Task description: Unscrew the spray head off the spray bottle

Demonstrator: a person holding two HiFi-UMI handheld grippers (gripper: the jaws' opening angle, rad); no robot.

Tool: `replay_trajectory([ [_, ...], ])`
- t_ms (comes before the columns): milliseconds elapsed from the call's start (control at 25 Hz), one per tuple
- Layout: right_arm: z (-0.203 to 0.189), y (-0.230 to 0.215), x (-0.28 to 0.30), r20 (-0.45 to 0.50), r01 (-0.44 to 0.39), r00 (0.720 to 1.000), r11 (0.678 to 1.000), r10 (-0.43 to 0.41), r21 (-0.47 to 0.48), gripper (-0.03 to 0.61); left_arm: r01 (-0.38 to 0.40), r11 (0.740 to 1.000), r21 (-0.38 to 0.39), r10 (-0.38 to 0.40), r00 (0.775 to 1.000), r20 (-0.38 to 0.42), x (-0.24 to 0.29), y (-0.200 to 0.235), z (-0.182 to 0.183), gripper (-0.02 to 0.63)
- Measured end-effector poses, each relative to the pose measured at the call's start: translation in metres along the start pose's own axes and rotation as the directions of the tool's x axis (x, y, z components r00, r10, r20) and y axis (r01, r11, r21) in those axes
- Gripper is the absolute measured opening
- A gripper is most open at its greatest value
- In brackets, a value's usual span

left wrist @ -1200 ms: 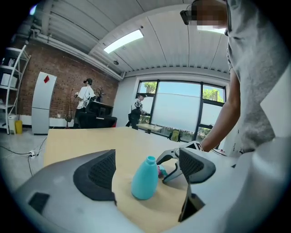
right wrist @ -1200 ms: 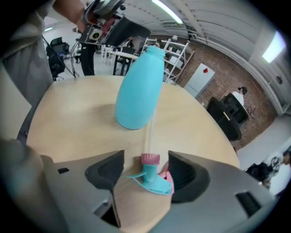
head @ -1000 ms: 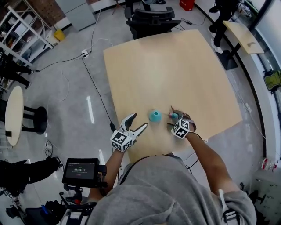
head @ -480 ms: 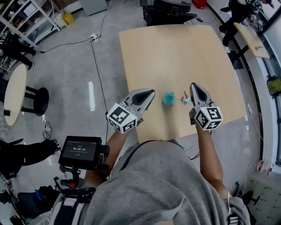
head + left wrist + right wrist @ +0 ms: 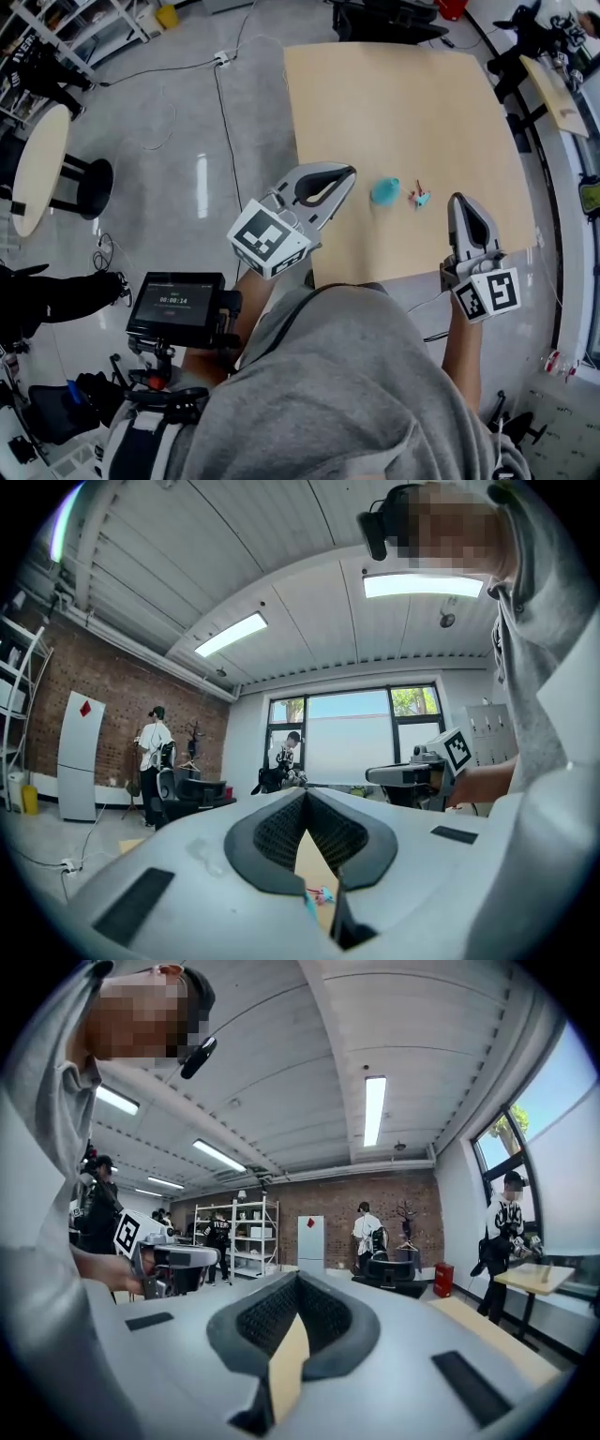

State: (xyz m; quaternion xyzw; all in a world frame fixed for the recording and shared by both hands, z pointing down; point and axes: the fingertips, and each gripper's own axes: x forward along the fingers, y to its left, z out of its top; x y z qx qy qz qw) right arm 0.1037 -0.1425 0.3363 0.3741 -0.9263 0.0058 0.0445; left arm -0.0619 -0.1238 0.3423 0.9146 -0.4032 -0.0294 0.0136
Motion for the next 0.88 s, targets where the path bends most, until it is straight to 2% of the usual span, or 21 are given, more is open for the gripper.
replay_trajectory([
  [240,-0.005,0.016,-0.016,-0.023,0.015,1.0,1.0,-0.015,-0.009,0.005,0.01,1.0,-0.019,-0.009,1.0,0.014,-0.009,-0.006,-0.004,0.003],
  [400,0.004,0.008,-0.014,-0.011,0.016,1.0,1.0,-0.016,-0.017,0.005,0.012,1.0,-0.006,-0.012,1.0,0.011,0.001,-0.004,0.002,0.003],
  [560,0.005,0.004,-0.007,-0.018,-0.012,1.0,1.0,0.011,-0.02,0.004,-0.021,1.0,0.004,0.021,1.0,0.012,0.002,0.005,0.007,0.003],
  [720,0.005,0.008,0.009,-0.027,-0.053,0.998,0.998,0.052,-0.038,0.003,-0.059,0.998,-0.017,0.059,0.998,0.026,-0.007,0.018,0.006,0.003],
  [880,0.007,0.015,0.021,-0.024,-0.078,0.997,0.996,0.078,-0.039,0.004,-0.066,0.998,-0.003,0.066,0.998,-0.006,-0.01,0.025,-0.001,0.003],
])
